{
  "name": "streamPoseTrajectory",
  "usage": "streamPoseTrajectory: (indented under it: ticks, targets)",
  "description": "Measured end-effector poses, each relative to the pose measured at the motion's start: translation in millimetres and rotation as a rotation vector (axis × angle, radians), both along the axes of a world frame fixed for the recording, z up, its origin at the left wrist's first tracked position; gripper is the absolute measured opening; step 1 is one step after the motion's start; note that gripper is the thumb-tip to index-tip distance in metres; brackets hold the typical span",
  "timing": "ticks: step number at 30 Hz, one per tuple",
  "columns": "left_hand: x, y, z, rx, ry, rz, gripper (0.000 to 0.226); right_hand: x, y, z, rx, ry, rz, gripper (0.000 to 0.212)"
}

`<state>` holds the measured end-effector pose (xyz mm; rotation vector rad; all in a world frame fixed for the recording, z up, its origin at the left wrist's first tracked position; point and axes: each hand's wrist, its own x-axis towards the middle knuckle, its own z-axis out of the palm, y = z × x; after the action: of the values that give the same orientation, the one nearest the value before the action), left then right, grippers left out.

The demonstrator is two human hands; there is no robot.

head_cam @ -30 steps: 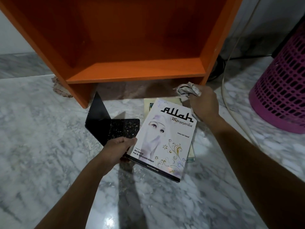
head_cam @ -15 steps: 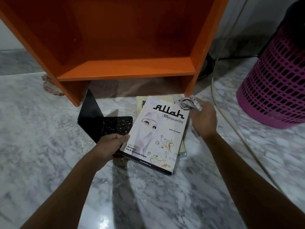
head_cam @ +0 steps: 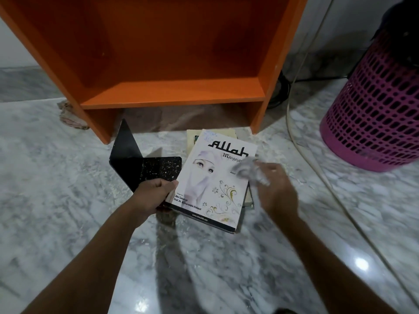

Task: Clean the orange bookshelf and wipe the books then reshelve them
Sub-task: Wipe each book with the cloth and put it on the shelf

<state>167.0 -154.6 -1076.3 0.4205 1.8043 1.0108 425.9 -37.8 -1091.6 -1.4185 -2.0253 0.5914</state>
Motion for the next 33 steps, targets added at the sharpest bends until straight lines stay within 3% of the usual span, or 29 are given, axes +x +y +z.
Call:
streamPoseTrajectory:
  ticks: [2,4,7,11,13,16,18,20,22,24,27,33]
  targets:
    - [1,-1,-1,-0.004,-0.001,0.005,0.023,12,36,15,-0.131,0.025,-0.180,0.042]
    - [0,-1,-1,-0.011,-0.011,0.004,0.022,8,44,32,-0.089,0.046,-0.153,0.049]
    - [-1,-2,-3,-0.014,-0.024,0.003,0.021,-27,15,44,0.027,0.027,0.132,0.048]
    - [-1,-1,-7,-0.013,-0.017,0.002,0.021,-79,-21,23,0.284,-0.221,0.627,0.061]
    - [-2,-3,-9,-0.016,-0.012,-0.008,0.020,-106,-14,19,0.333,-0.344,0.686,0.063]
    - [-3,-5,-9,-0.007,-0.024,-0.021,0.022,-128,35,18,0.271,-0.413,0.535,0.061]
    - [-2,-5,-6,-0.009,-0.020,-0.019,0.023,-124,74,20,0.142,-0.386,0.255,0.054]
    - [-1,-4,-4,-0.025,-0.011,-0.019,0.023,-102,105,26,-0.050,-0.297,-0.080,0.034]
    - [-2,-4,-3,-0.052,0.009,0.000,0.021,-77,116,31,-0.219,-0.106,-0.254,0.022]
    - [-3,0,-3,-0.076,0.023,0.006,0.018,-57,106,39,-0.175,0.055,-0.290,0.023]
    - [0,10,1,-0.109,0.018,0.023,0.026,-36,64,36,-0.073,0.126,-0.243,0.022]
    - [6,31,4,-0.173,0.072,-0.022,0.075,-31,21,-9,-0.301,0.237,-0.118,0.045]
